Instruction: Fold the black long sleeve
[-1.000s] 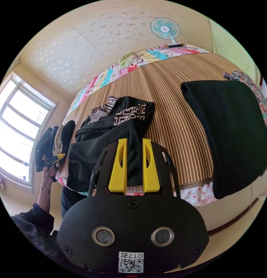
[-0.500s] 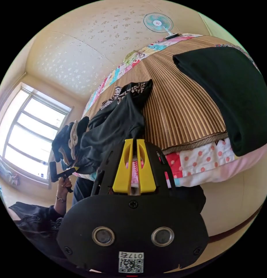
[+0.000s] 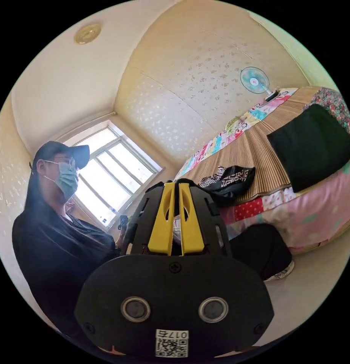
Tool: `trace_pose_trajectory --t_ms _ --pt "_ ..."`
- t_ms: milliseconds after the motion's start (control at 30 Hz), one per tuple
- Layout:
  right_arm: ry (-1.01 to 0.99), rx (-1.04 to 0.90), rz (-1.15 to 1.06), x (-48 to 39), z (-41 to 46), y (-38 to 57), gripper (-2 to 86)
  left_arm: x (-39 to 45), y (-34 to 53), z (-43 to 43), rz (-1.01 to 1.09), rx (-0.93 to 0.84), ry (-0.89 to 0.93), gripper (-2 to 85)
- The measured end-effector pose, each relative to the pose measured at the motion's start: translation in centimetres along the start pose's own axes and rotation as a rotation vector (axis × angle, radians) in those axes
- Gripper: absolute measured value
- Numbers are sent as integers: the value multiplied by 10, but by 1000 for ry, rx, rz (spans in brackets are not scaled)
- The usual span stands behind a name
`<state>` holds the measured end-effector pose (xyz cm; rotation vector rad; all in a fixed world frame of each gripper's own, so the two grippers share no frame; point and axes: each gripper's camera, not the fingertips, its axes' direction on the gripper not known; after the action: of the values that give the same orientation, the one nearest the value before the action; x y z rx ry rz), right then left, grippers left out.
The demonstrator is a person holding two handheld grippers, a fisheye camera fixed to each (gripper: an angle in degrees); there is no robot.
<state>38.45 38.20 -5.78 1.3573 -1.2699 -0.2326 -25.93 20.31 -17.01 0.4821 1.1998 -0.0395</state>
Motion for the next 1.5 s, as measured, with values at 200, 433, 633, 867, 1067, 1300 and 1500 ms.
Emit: trace_pose_trajectory --t_ms 200,433,633,867,1067,1300,1500 --pt "241 -97 61 58 145 -134 28 -85 -128 64 -172 120 -253 -5" --pt "406 -288 369 152 320 -219 70 -238 -201 124 -531 44 -499 80" --pt "535 -256 20 57 333 -141 64 -199 -131 104 -434 -19 -550 119" --pt "867 -391 -173 43 355 -9 16 -194 -35 130 -601 -89 -473 148" --pt "862 -371 -94 54 337 -10 5 -204 -20 143 -656 -21 -510 127" --pt "747 -171 -43 54 291 0 3 -227 -14 158 -754 32 -455 54" --pt "601 -59 40 66 237 -8 2 -208 -70 179 -581 189 -426 37"
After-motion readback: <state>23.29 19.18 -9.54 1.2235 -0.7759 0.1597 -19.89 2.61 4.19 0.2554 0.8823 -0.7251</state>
